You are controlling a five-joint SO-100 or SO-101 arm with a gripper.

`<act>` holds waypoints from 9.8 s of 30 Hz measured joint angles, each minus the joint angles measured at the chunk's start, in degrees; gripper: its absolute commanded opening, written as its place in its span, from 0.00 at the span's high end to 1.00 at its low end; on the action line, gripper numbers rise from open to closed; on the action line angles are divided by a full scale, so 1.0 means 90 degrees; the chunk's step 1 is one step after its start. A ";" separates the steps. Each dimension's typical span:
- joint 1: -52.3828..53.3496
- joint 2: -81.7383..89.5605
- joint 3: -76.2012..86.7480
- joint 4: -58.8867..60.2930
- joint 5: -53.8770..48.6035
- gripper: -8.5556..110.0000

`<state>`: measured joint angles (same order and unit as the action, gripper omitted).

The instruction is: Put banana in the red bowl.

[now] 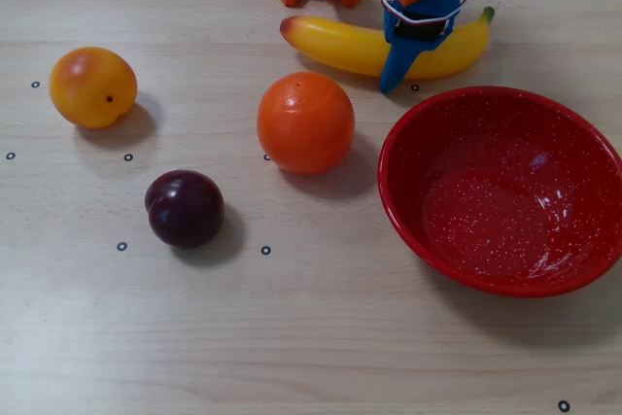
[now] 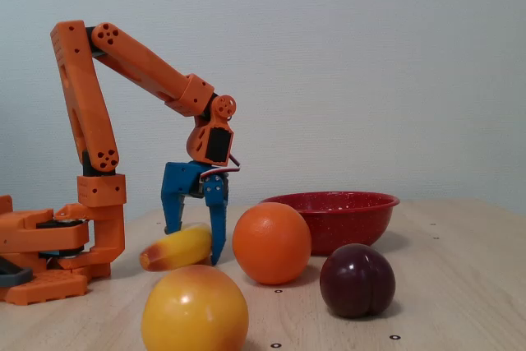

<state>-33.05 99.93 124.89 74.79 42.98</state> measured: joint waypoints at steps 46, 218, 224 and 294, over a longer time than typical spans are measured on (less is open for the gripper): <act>0.0312 0.1641 -0.2490 0.0937 -0.2686 0.93; 0.3477 0.8838 0.4404 -0.1318 -0.5293 0.93; 0.3486 0.9385 0.5312 -0.1768 -0.5293 0.93; 0.3740 1.0010 0.5674 -0.0264 -0.4902 0.93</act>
<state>0.62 190.02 175.96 72.42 -1.14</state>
